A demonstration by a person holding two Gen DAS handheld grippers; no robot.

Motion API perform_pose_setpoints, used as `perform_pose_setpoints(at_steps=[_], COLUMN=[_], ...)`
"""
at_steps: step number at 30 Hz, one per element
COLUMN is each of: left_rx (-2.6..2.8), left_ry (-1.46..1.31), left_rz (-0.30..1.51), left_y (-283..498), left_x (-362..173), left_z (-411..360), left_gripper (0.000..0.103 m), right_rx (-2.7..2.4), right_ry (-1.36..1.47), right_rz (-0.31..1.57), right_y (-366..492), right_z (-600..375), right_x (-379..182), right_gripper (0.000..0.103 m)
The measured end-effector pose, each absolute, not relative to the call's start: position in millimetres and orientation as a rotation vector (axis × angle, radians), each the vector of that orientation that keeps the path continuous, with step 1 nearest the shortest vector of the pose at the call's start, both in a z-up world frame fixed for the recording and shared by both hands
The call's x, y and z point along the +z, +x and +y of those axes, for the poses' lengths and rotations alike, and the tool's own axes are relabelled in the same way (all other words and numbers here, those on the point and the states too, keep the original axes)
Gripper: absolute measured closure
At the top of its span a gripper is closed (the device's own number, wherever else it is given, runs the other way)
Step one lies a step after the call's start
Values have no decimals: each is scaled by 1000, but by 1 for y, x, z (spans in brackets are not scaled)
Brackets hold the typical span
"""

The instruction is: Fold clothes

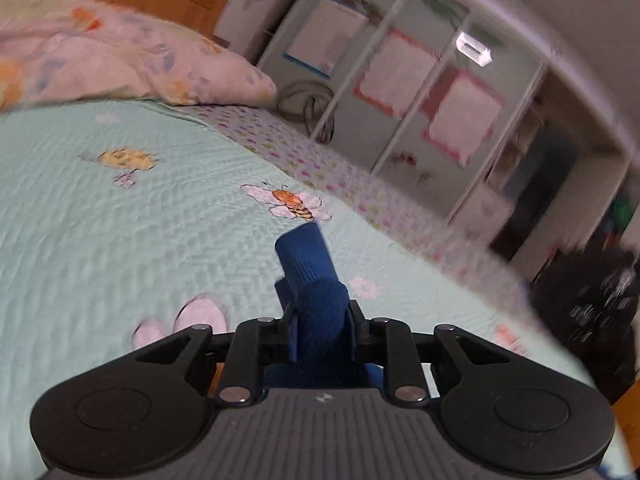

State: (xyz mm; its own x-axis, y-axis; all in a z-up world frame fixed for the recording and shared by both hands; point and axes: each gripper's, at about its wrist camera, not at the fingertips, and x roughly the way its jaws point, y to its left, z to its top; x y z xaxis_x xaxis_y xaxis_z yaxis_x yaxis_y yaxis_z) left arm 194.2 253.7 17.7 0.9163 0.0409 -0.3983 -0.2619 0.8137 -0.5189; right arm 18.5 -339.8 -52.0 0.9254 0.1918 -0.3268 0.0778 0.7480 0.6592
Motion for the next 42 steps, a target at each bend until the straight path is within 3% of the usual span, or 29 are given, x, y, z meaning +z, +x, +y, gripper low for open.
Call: perform_pose_setpoints(at_steps=[3,6,10,20,27,28,30,31,37,42], left_rx=[289,434,481,509,526,517,489,481,400,434], left_ry=[-737,-885,-879,-1098,-1024,-1013,-981,-969,-779,-791], left_rz=[456,530,475,428,400,402,423,428,328,421], left_y=[156,126,103,90,111,117,127,132,155,154], left_x=[-16,-43,-30,-41,-51,-50,-45,-43,-8,-30], left_z=[271,289,283,256,262,264,267,273,300,306], left_gripper=[56,56,33,30,22,25,60,91,91,91], right_rx=[63,62,62,65,67,67,67,67,66,66], right_ry=[725,724,722,727,729,729,728,728,726,726], right_rz=[394,395,396,393,392,392,392,393,394,394], right_y=[18,19,19,19,18,18,18,17,16,16], right_z=[-341,-341,-340,-340,-341,-341,-340,-340,-340,-340], right_x=[-51,-51,-50,-49,-50,-50,-50,-50,-49,-48], right_gripper=[15,15,15,15,15,15,15,15,15,14])
